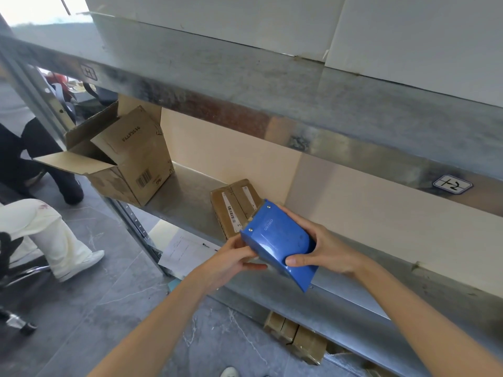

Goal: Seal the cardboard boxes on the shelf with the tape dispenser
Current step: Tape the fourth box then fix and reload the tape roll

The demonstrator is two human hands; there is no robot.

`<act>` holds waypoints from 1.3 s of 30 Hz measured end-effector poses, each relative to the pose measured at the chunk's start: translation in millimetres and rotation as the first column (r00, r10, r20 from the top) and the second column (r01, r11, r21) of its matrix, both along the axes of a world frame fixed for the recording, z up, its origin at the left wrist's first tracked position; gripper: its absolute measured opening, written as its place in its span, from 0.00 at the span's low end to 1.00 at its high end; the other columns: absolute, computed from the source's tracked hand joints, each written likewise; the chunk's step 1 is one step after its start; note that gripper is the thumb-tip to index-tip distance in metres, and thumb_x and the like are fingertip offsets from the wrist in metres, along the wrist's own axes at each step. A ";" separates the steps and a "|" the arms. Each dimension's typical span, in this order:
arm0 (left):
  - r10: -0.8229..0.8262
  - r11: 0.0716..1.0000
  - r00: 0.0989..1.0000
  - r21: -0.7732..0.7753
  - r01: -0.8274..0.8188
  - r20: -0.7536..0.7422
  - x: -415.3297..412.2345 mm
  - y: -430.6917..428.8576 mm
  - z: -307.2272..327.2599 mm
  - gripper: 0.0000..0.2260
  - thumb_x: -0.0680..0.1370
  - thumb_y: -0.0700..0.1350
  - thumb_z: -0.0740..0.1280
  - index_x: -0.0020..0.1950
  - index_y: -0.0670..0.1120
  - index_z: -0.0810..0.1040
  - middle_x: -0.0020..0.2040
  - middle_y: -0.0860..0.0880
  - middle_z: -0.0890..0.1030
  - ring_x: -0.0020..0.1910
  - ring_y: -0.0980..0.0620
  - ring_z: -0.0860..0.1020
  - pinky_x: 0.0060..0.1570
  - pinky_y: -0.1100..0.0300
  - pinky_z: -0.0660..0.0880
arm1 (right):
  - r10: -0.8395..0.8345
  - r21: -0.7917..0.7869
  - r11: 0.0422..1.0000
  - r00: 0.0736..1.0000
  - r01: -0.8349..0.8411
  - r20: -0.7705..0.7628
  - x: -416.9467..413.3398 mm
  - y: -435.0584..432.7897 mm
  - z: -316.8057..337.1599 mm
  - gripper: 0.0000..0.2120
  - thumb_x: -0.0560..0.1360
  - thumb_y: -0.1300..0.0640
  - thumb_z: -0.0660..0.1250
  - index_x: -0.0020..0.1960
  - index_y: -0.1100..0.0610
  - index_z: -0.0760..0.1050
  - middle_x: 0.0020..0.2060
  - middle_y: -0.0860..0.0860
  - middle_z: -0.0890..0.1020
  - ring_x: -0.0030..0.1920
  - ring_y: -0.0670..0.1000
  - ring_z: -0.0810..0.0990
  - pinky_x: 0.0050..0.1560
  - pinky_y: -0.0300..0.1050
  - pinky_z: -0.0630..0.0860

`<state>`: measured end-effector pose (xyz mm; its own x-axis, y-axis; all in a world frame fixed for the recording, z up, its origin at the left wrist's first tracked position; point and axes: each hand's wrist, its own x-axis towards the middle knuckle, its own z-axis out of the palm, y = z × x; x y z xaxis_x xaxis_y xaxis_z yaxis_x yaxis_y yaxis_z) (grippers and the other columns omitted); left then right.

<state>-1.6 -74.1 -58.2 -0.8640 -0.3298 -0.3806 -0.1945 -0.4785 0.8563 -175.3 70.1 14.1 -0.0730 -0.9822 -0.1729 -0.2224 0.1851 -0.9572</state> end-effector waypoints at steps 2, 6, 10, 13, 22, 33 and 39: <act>-0.054 0.991 0.998 -0.121 0.051 -0.020 -0.7 1.9 2.2 0.21 0.75 0.36 0.73 0.67 0.44 0.74 0.61 0.47 0.82 0.60 0.47 0.81 0.56 0.52 0.80 | -0.040 -0.012 0.999 0.999 0.040 0.027 -0.2 0.7 -0.6 0.41 0.71 0.64 0.75 0.74 0.39 0.60 0.70 0.36 0.72 0.70 0.43 0.72 0.62 0.36 0.72; -0.024 0.972 0.998 -0.236 0.008 -0.063 -4.0 7.0 0.3 0.19 0.76 0.34 0.71 0.65 0.45 0.77 0.62 0.49 0.82 0.58 0.48 0.82 0.57 0.51 0.80 | -0.133 -0.023 0.990 0.986 0.136 0.100 1.2 3.5 -4.5 0.39 0.70 0.57 0.75 0.75 0.40 0.61 0.67 0.37 0.74 0.67 0.44 0.75 0.60 0.38 0.75; -0.028 0.964 0.997 -0.267 0.007 -0.073 -5.1 9.3 -2.0 0.18 0.77 0.33 0.70 0.65 0.46 0.77 0.62 0.47 0.82 0.58 0.47 0.82 0.55 0.54 0.80 | -0.197 -0.007 0.980 0.968 0.201 0.155 -3.6 5.3 -6.9 0.40 0.68 0.48 0.76 0.75 0.40 0.63 0.68 0.42 0.76 0.65 0.49 0.77 0.61 0.45 0.77; -0.044 0.965 0.995 -0.261 0.019 -0.089 -6.0 9.9 -1.1 0.18 0.77 0.34 0.69 0.66 0.46 0.76 0.63 0.45 0.81 0.56 0.48 0.82 0.53 0.55 0.80 | -0.188 -0.002 0.982 0.966 0.191 0.179 -7.6 6.1 -4.4 0.39 0.68 0.48 0.75 0.75 0.40 0.63 0.67 0.44 0.77 0.63 0.52 0.79 0.56 0.45 0.79; -0.045 0.929 0.994 -0.369 0.007 -0.095 -7.5 15.2 -2.0 0.18 0.73 0.33 0.73 0.61 0.44 0.79 0.56 0.49 0.84 0.57 0.49 0.82 0.58 0.54 0.79 | -0.290 0.078 0.957 0.926 0.279 0.240 -10.5 9.4 -8.6 0.32 0.69 0.48 0.74 0.71 0.40 0.70 0.61 0.45 0.81 0.53 0.49 0.84 0.40 0.40 0.81; -0.138 0.958 0.990 -0.257 0.125 -0.035 -10.4 13.1 6.3 0.16 0.81 0.39 0.66 0.68 0.43 0.74 0.65 0.44 0.78 0.61 0.48 0.81 0.53 0.54 0.81 | -0.281 0.118 0.959 0.925 0.259 0.255 -22.1 12.6 -15.0 0.40 0.65 0.45 0.75 0.74 0.45 0.65 0.61 0.52 0.80 0.54 0.58 0.84 0.41 0.43 0.81; -0.173 0.957 0.985 -0.237 0.166 -0.012 -8.4 11.2 7.9 0.18 0.78 0.45 0.69 0.66 0.41 0.74 0.64 0.41 0.78 0.61 0.46 0.80 0.58 0.52 0.79 | -0.334 0.156 0.941 0.901 0.301 0.276 -21.6 12.1 -18.1 0.32 0.72 0.50 0.74 0.73 0.46 0.66 0.57 0.52 0.83 0.53 0.57 0.84 0.40 0.43 0.81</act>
